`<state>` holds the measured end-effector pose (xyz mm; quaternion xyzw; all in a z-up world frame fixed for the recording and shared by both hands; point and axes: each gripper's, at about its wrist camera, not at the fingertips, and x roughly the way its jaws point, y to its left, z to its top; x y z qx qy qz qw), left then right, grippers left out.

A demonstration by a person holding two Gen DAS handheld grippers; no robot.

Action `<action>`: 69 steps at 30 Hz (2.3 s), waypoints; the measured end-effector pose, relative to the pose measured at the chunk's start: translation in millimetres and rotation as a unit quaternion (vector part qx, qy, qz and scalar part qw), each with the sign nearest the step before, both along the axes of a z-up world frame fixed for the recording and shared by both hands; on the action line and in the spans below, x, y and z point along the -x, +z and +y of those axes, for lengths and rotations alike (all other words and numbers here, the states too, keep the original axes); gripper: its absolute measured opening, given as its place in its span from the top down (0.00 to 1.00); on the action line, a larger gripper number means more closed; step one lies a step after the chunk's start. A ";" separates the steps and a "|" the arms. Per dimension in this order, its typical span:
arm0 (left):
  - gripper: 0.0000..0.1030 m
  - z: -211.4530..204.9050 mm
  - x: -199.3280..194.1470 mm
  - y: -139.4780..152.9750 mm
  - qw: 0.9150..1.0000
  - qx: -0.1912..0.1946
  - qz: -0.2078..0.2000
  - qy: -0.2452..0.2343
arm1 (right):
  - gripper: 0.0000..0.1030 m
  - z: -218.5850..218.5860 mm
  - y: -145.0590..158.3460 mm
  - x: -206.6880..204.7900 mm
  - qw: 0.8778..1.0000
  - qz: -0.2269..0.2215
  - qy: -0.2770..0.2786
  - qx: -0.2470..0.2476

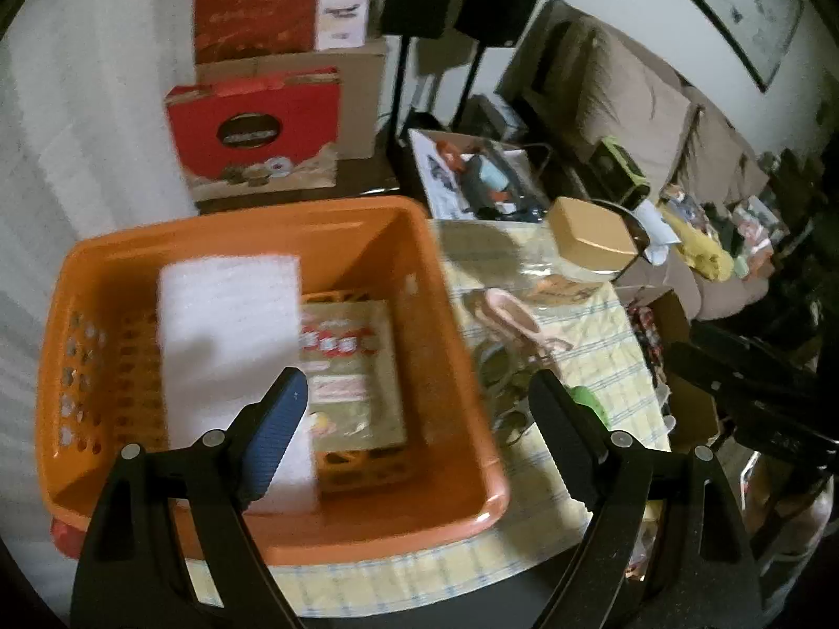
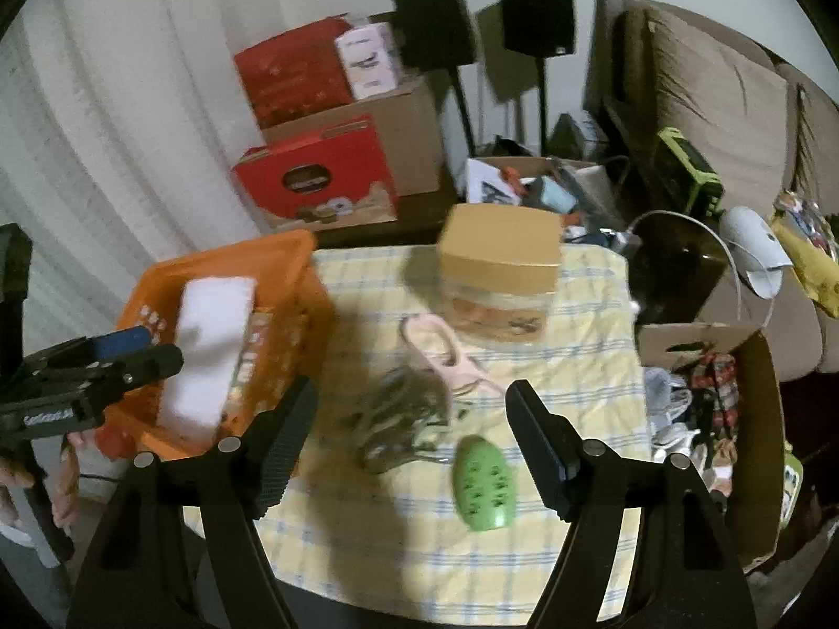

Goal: Organize objects

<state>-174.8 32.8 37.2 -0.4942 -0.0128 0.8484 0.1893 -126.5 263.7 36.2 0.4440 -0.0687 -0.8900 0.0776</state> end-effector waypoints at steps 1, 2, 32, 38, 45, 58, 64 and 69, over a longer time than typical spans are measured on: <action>0.18 6.5 0.7 -0.5 1.000 0.000 0.001 -0.003 | 0.26 6.9 -0.2 0.7 1.000 0.001 -0.005 -0.001; 0.18 13.9 1.5 -0.9 1.000 -0.001 0.000 -0.008 | 0.26 12.1 -0.3 1.6 1.000 0.003 -0.008 -0.002; 0.18 148.4 104.2 -54.3 0.994 -0.089 -0.060 -0.027 | 0.26 61.7 -69.6 81.6 0.994 0.079 0.062 -0.037; 0.18 154.8 118.4 -58.8 0.991 -0.099 -0.073 -0.043 | 0.22 55.4 -68.7 93.6 0.986 0.098 0.115 -0.068; 0.18 164.7 128.7 -59.9 0.989 -0.107 -0.081 -0.056 | 0.16 56.0 -70.8 109.8 0.974 0.101 0.182 -0.085; 0.20 180.4 132.8 -72.0 0.982 -0.125 -0.106 -0.091 | 0.18 47.5 -83.9 121.9 0.963 0.094 0.238 -0.085; 0.29 178.5 130.2 -64.4 0.985 -0.123 -0.088 -0.087 | 0.22 55.6 -76.3 119.7 0.970 0.086 0.219 -0.053; 0.29 175.6 119.8 -47.3 0.986 -0.121 -0.067 -0.090 | 0.22 49.9 -56.7 112.0 0.970 0.093 0.217 -0.060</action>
